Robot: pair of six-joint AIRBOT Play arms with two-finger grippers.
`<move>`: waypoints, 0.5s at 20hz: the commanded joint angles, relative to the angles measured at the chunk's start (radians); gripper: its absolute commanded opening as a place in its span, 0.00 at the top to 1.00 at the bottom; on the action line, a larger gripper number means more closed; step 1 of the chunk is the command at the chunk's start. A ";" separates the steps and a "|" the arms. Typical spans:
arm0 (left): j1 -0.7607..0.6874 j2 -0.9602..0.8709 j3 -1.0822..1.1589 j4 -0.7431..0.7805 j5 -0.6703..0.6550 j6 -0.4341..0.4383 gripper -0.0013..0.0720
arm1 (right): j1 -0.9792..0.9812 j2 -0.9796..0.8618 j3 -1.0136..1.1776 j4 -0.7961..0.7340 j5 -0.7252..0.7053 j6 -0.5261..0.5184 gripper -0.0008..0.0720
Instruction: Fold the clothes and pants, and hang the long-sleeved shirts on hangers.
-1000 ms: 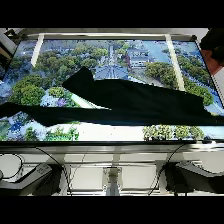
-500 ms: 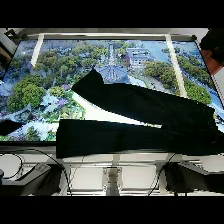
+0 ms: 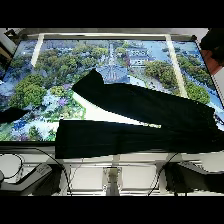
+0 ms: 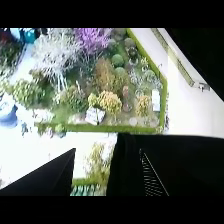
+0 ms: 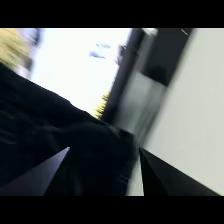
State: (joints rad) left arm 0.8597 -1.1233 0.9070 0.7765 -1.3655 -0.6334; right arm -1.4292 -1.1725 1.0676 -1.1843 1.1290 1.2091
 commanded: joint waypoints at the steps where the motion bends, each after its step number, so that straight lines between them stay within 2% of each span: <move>1: -0.354 -0.024 0.017 -0.030 0.407 -0.119 0.34 | 0.038 0.000 0.037 0.362 -0.003 -0.132 0.32; 3: -0.575 -0.121 0.091 -0.030 0.624 -0.224 0.34 | 0.128 0.000 0.037 0.358 -0.013 -0.144 0.32; 4: -0.642 -0.202 0.164 -0.030 0.642 -0.277 0.34 | 0.177 0.000 0.037 0.344 -0.023 -0.146 0.32; 6: -0.716 -0.418 0.373 -0.029 0.536 -0.404 0.34 | 0.266 0.000 0.038 0.340 -0.050 -0.149 0.32; 8: -0.730 -0.594 0.562 -0.030 0.419 -0.510 0.34 | 0.331 0.000 0.038 0.341 -0.078 -0.149 0.32; 10: -0.724 -0.694 0.670 -0.029 0.391 -0.616 0.32 | 0.375 0.000 0.038 0.341 -0.081 -0.150 0.32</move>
State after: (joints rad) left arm 0.1844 -1.6386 1.3911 0.7475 -0.9260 -1.0634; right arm -1.1336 -1.1725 1.1038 -0.8635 1.0721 1.0706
